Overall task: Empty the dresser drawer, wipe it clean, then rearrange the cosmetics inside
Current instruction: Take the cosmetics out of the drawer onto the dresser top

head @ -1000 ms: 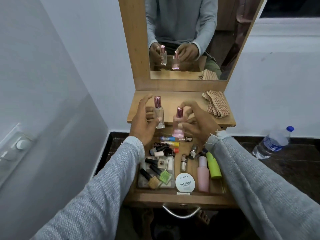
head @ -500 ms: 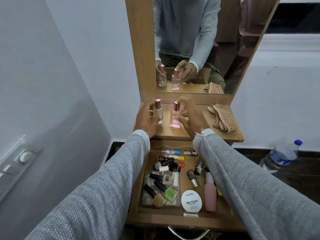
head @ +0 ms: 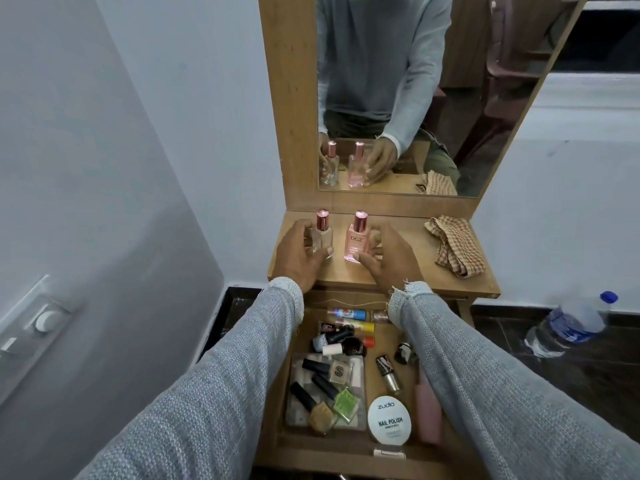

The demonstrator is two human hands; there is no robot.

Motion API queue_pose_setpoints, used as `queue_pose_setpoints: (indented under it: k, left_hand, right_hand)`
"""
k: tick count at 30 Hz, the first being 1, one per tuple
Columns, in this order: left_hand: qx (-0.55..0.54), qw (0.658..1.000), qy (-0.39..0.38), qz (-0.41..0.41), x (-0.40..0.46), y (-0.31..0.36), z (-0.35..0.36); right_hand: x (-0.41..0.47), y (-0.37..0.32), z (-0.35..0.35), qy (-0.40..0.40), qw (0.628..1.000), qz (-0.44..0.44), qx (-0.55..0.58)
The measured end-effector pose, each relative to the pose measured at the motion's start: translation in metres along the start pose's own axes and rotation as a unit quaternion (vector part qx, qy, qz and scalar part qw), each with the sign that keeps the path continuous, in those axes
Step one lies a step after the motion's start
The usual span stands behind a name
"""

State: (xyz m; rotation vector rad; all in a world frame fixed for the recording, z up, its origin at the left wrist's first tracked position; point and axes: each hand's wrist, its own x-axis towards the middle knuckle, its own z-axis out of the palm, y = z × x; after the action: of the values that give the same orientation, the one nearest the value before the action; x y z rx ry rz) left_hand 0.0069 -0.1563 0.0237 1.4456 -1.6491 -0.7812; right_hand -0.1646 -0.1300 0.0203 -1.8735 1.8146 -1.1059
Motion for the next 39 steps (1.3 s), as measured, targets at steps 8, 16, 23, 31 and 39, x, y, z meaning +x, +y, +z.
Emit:
queue_pose_setpoints:
  k: [8,16,23,31,39]
  left_hand:
    - [0.064,0.998,0.005,-0.004,0.02,-0.005,-0.002]
    - [0.073,0.997,0.002,-0.029,0.066,-0.01,-0.007]
    - [0.047,0.998,0.031,-0.041,0.079,-0.016,-0.003]
    - [0.041,0.997,0.04,-0.048,0.08,-0.02,-0.002]
    - [0.055,0.996,0.022,-0.062,0.074,-0.013,-0.005]
  right_hand:
    - [0.022,-0.004,0.013,-0.006,0.998,0.058,0.016]
    - [0.069,-0.003,0.031,-0.026,0.997,0.065,0.016]
    - [0.092,0.003,0.047,-0.026,0.997,0.071,0.005]
    - [0.095,0.008,0.058,-0.016,0.997,0.066,-0.027]
    - [0.088,0.006,0.053,-0.032,0.998,0.056,-0.022]
